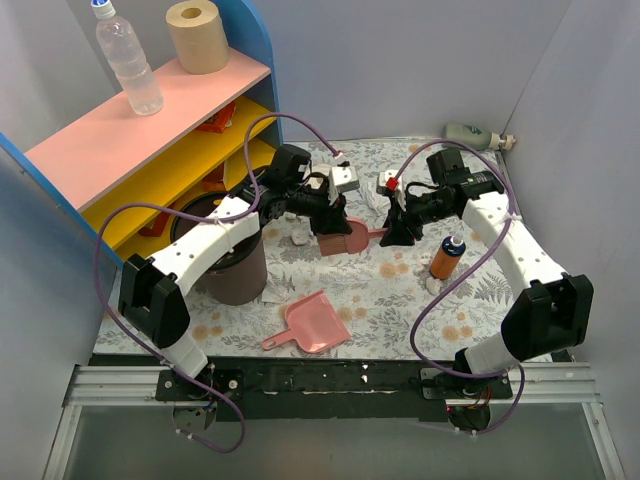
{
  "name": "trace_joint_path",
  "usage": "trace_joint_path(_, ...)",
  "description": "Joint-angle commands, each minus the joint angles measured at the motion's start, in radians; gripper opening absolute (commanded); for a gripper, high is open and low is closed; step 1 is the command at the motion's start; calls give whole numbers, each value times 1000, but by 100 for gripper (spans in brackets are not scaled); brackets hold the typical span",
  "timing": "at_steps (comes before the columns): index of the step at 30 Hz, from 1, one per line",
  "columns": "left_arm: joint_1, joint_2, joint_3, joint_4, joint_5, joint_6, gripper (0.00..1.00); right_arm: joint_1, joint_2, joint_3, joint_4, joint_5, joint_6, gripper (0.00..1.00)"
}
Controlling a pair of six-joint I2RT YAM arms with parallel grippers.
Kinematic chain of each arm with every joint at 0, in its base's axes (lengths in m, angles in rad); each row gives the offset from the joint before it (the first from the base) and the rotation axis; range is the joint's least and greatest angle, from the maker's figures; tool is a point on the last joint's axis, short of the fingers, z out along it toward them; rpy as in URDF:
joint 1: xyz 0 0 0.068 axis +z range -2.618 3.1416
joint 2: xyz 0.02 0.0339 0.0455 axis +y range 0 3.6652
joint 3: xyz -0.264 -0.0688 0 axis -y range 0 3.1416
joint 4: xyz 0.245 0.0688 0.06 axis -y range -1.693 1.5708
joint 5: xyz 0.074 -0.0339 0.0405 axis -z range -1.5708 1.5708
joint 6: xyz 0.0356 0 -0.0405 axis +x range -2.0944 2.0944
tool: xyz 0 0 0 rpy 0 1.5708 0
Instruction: Sweep away the paper scraps from the table
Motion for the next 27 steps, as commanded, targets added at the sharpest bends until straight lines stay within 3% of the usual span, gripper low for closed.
trace_joint_path(1,4,-40,18,9,35,-35,0,-19,4,66,71,-73,144,54)
trace_joint_path(2,9,-45,14,14,38,-42,0,-43,8,70,80,-108,178,60)
trace_joint_path(3,21,-49,12,18,44,-51,0,-59,13,78,84,-136,225,81)
trace_joint_path(9,49,-51,18,20,105,-134,0,-160,96,110,57,-423,374,83)
trace_joint_path(14,77,-56,-14,83,148,-229,0,-174,114,64,143,-529,483,79)
trace_joint_path(27,146,1,-26,173,273,-360,0,-172,123,-25,374,-636,692,44)
